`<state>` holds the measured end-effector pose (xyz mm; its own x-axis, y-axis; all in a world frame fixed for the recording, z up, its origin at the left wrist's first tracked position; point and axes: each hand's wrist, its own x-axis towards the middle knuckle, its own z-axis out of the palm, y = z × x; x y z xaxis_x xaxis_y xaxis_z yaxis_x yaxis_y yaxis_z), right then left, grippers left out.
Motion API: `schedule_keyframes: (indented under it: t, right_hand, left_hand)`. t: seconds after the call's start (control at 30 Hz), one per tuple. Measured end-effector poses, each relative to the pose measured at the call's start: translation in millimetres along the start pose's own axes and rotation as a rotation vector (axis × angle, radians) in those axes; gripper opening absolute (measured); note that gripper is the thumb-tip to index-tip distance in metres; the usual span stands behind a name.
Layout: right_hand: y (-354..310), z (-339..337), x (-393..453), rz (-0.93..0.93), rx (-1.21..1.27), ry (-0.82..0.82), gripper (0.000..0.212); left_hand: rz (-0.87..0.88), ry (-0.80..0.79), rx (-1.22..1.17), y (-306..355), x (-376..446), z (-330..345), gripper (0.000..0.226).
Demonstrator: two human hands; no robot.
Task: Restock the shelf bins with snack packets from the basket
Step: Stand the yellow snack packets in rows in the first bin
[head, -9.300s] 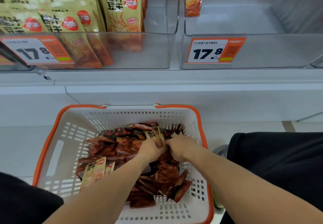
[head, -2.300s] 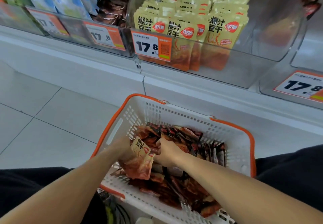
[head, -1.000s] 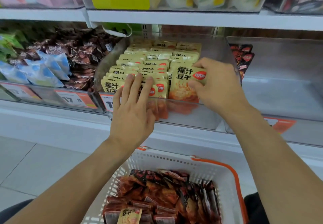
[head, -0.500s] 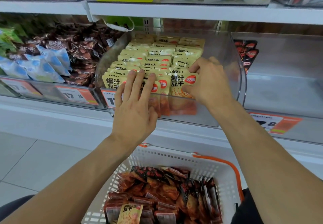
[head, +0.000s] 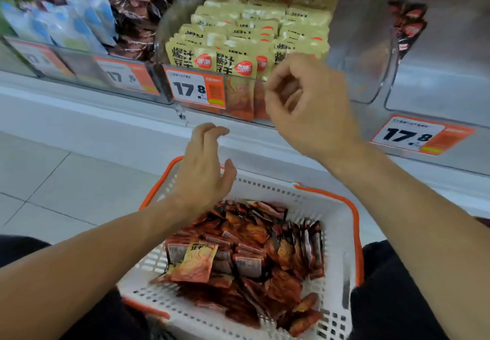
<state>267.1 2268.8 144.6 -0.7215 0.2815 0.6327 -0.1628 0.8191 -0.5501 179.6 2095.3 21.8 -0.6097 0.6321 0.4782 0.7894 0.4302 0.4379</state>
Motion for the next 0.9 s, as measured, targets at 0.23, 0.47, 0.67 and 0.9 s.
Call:
schedule_keyframes:
  t: [0.23, 0.47, 0.67, 0.9]
  right_hand:
    - [32.7, 72.6, -99.8, 0.323, -0.152, -0.830, 0.013]
    - [43.6, 106.3, -180.5, 0.538, -0.150, -1.267, 0.020]
    - [43.6, 121.2, -198.2, 0.586, -0.171, -1.363, 0.035]
    - [45.0, 127.3, -186.5, 0.632, -0.124, -1.338, 0.031]
  left_hand:
    - [-0.707, -0.740, 0.106, -49.3, -97.1, 36.5, 0.063]
    - [-0.906, -1.030, 0.306, -65.0, -141.7, 35.6, 0.062]
    - [-1.012, -1.062, 0.222, -70.4, -156.0, 36.5, 0.067]
    - [-1.146, -0.924, 0.009, -68.6, -152.6, 36.7, 0.051]
